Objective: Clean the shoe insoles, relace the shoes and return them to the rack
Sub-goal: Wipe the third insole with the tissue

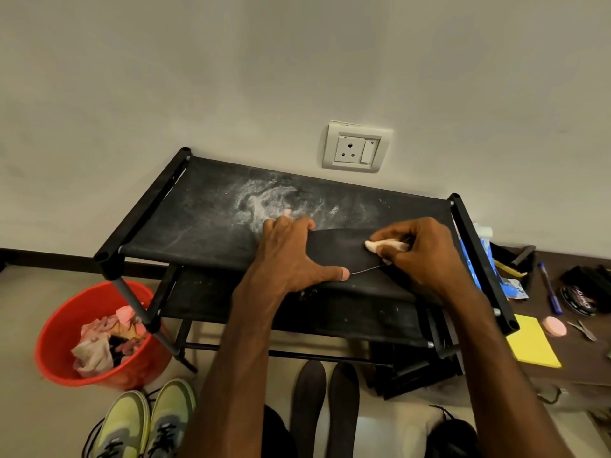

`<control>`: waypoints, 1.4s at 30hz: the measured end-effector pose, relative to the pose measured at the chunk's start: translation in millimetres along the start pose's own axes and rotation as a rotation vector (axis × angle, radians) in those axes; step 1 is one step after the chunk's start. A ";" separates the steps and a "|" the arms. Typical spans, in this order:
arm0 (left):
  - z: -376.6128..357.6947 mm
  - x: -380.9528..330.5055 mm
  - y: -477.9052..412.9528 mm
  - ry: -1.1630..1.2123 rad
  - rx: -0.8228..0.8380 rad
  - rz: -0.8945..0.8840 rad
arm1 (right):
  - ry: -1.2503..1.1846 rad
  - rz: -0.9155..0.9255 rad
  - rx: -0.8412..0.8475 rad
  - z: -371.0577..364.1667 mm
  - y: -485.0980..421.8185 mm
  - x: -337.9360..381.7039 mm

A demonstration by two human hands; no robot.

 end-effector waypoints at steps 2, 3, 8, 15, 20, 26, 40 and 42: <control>6.1 10.9 7.8 0.043 -0.017 -0.004 | -0.001 -0.017 -0.091 1.1 -2.2 -0.4; 8.4 14.3 11.9 0.075 -0.027 -0.014 | -0.008 -0.019 -0.121 -0.9 -3.4 -0.1; 11.2 11.7 11.8 0.115 -0.059 -0.012 | 0.173 0.021 -0.062 -21.0 -13.3 17.2; 11.5 8.5 10.1 0.165 -0.029 -0.008 | 0.111 0.224 0.149 -59.6 -13.9 59.4; 11.2 9.4 6.7 0.159 -0.035 0.002 | 0.003 0.056 -0.032 -41.5 -27.4 26.1; 11.5 12.5 7.3 0.204 -0.056 0.020 | 0.193 0.109 -0.003 -51.5 -34.6 36.8; 10.5 15.2 7.2 0.284 -0.072 0.029 | 0.169 0.267 0.119 -67.9 -29.1 60.9; 11.2 14.5 7.1 0.265 -0.085 0.018 | 0.035 0.346 0.205 -77.6 -22.5 78.4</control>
Point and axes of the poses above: each hand's wrist, its own y-axis away from the middle knuckle, its own z-axis out of the back of the hand, x = y × z, the point moved 7 cm from there along -y, towards the middle knuckle, and after that the axes turned 11 degrees about z, right-handed, at the moved point
